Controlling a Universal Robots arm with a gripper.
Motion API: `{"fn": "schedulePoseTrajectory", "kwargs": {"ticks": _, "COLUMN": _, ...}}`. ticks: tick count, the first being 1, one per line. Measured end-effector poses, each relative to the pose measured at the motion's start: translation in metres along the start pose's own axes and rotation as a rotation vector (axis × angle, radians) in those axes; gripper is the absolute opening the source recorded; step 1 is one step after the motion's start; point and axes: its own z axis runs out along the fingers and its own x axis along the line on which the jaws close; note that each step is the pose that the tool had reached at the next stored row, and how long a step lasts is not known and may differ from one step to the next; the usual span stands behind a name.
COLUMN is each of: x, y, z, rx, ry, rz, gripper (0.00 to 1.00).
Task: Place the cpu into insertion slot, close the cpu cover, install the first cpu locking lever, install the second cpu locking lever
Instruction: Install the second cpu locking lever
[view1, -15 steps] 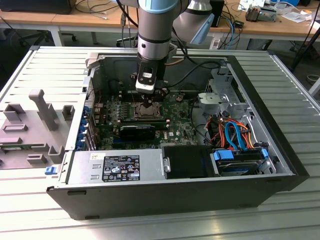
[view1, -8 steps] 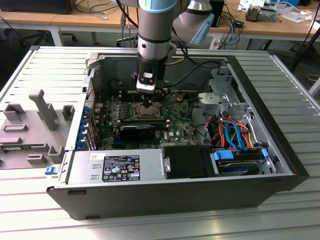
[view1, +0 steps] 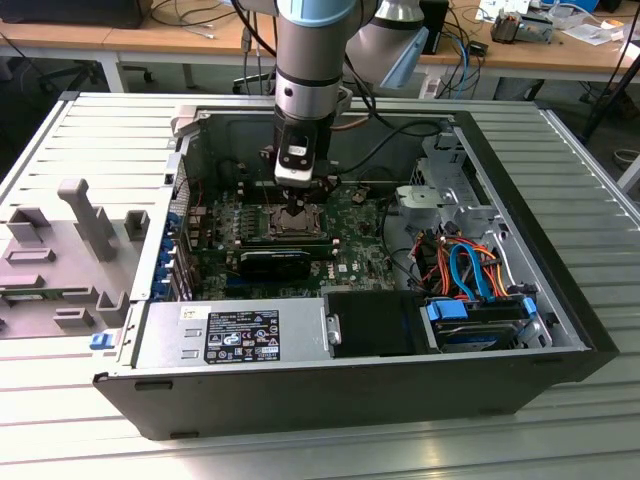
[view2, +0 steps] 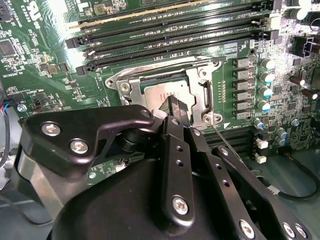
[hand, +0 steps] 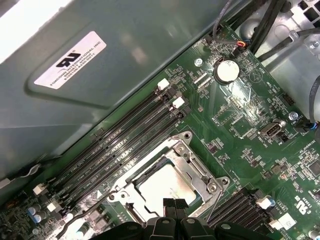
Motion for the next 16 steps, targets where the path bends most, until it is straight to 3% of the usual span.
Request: {"fn": "schedulePoseTrajectory", "kwargs": {"ticks": 16, "x": 0.0, "y": 0.0, "z": 0.0, "rx": 0.001, "ry": -0.002, "rz": -0.039, "gripper": 0.11}}
